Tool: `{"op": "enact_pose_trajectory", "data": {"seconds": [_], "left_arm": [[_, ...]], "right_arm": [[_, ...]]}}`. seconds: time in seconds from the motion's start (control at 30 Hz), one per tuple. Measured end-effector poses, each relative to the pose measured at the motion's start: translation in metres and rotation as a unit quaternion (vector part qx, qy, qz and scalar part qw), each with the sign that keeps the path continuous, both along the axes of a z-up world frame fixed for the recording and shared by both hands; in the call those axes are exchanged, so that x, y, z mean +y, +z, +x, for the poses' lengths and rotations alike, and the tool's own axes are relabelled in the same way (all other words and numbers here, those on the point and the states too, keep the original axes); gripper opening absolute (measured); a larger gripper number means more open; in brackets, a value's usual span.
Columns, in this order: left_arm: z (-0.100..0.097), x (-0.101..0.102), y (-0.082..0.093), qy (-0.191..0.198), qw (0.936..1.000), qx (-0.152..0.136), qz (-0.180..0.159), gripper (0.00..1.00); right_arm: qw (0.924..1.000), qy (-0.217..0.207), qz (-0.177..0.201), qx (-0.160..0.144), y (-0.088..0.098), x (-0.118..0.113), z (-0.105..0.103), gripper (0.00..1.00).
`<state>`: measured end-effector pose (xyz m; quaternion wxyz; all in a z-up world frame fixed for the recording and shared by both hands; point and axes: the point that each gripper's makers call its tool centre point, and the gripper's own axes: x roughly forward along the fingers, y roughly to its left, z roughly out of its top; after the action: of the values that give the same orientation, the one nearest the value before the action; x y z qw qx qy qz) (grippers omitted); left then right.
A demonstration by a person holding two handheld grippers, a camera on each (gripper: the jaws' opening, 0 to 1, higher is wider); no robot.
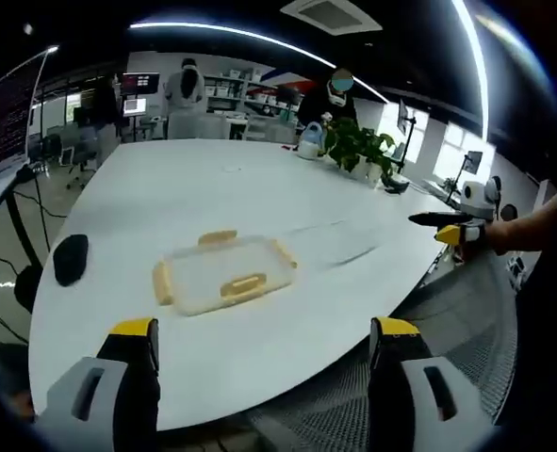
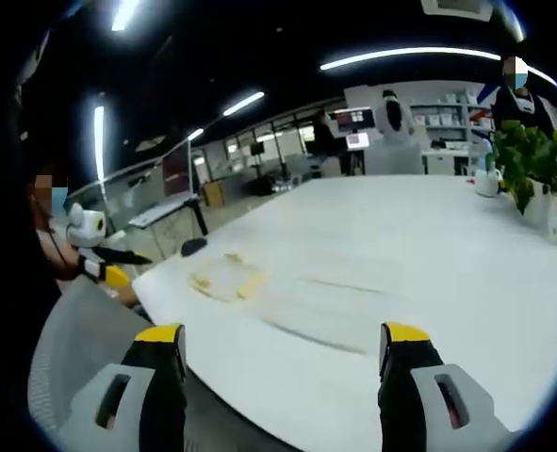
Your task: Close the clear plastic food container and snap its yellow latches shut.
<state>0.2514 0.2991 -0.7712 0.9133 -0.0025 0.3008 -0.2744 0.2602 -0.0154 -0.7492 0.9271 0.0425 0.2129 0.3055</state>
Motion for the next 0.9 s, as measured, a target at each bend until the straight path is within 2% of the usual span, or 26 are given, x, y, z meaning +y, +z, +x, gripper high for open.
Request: {"op": "enact_pose_trajectory", "data": {"seconds": [0.03,0.37,0.47,0.57,0.67,0.9], "left_arm": [[0.0,0.002,-0.003,0.002,0.9999,0.003,0.01,0.93],[-0.002,-0.003,-0.005,0.0,0.9999,0.012,-0.003,0.91],[-0.002,-0.003,-0.004,0.001,0.9999,0.013,-0.006,0.91],[-0.001,-0.002,-0.002,0.001,0.9999,0.009,-0.011,0.91],[0.0,-0.004,0.002,-0.002,0.9999,0.003,-0.016,0.9],[-0.001,-0.005,0.001,-0.007,0.9998,0.008,-0.017,0.89]], "right_arm": [[1.0,0.0,0.002,-0.001,0.0,0.0,-0.001,0.85],[0.9998,0.014,-0.014,0.002,-0.002,0.006,-0.005,0.84],[0.9998,0.016,-0.01,-0.001,0.002,0.007,-0.004,0.84],[0.9998,0.017,-0.001,-0.011,0.008,0.009,-0.002,0.79],[0.9998,0.014,0.001,-0.012,0.009,0.008,-0.001,0.8],[0.9999,0.007,0.009,-0.013,0.011,0.005,0.002,0.8]]}}
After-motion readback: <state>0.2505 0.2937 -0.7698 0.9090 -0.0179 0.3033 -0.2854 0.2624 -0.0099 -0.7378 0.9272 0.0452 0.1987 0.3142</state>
